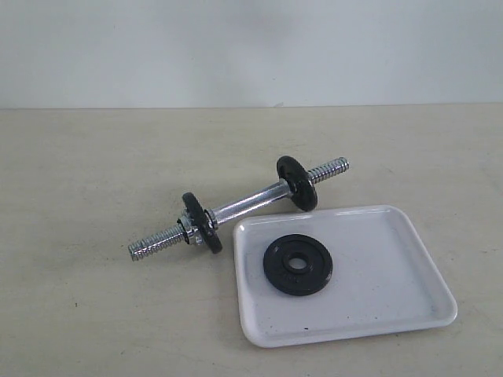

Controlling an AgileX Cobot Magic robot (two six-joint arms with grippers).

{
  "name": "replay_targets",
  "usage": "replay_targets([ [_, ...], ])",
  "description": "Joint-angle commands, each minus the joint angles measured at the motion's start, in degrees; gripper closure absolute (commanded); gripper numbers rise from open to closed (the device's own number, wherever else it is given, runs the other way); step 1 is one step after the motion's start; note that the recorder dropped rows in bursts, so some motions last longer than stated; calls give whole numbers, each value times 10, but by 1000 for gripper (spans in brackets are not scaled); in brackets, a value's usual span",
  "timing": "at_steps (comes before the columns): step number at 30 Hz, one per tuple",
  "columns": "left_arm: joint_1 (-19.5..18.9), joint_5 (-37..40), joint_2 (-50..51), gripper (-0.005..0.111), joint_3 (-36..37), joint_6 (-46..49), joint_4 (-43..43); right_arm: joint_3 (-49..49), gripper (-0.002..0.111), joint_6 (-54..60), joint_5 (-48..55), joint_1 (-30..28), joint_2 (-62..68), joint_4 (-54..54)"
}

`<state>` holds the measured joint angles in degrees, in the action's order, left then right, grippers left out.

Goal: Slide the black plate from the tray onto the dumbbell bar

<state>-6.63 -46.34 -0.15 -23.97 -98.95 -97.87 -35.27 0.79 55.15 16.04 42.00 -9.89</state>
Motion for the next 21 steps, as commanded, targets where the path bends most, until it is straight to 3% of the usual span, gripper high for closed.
replay_targets([
  [1,-2,-4,2,102,-1,-15,0,-4,40,0,26,1,49,22],
  [11,-2,-7,2,102,-1,-17,0,-4,41,2,51,1,166,43],
  [21,-2,-7,2,102,-1,-25,-21,-4,41,27,22,1,174,75],
])
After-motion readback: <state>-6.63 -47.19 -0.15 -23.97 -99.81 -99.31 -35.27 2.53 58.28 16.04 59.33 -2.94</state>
